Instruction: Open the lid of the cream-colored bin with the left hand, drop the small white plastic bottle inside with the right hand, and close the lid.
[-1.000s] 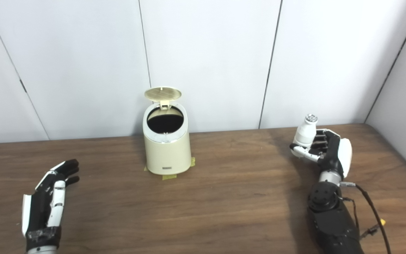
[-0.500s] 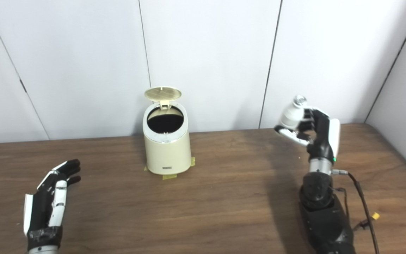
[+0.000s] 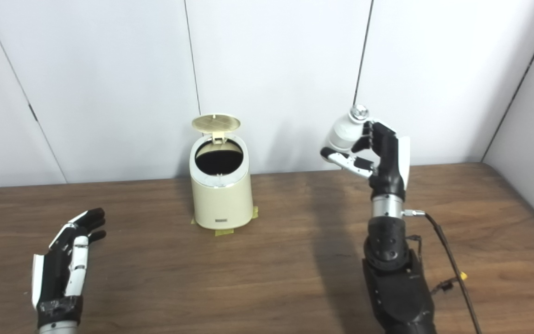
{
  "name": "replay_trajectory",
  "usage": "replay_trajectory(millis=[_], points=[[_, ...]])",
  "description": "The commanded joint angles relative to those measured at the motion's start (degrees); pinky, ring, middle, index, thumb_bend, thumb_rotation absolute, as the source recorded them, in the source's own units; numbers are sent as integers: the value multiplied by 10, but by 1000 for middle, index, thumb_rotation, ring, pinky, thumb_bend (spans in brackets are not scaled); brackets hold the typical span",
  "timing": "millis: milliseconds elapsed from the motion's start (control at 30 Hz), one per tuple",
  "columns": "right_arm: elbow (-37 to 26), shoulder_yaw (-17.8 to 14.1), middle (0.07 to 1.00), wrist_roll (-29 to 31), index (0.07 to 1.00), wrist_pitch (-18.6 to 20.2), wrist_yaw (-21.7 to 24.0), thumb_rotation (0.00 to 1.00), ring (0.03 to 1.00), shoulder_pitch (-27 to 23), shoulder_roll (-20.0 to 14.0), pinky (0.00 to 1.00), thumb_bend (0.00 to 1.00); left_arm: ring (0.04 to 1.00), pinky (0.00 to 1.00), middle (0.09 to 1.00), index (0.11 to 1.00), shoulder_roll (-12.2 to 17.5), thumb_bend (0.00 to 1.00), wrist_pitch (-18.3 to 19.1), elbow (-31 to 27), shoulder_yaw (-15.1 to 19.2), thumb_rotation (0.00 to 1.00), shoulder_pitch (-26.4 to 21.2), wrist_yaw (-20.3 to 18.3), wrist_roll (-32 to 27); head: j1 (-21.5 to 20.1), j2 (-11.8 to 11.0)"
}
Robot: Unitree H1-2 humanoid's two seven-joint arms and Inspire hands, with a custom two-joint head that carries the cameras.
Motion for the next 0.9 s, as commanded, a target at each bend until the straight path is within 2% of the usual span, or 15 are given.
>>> replay_trajectory(millis=[0,100,233,367,467,600,867], points=[[-25,7,488,-1,494,-32,8,0,447,-34,3,396,519,790,730,785,755,1,114,-20,20,-4,735,-4,6,18,-1,0],[-43,15,487,-5,499,-27,12,0,439,-34,19,369,519,787,723,782,752,0,114,-25,25,-6,736,-6,10,20,0,-2],[-87,32,492,-22,480,12,28,0,454,-35,36,388,519,787,720,783,752,-1,119,-23,30,-8,736,-9,14,23,2,-4],[-112,45,474,-38,496,32,36,0,443,-41,50,369,520,787,725,782,752,-5,108,-20,33,-11,733,-12,19,26,4,-7],[-119,54,468,-46,497,34,47,0,444,-47,55,378,520,785,723,781,750,-8,117,-23,37,-14,727,-15,24,32,7,-9],[-115,60,468,-38,506,19,61,0,439,-54,58,369,518,786,721,783,753,-10,124,-28,44,-20,740,-19,31,37,11,-13],[-101,85,473,-57,524,1,67,0,409,-70,69,317,515,798,736,791,759,-21,111,-19,46,-27,763,-24,39,36,21,-19]])
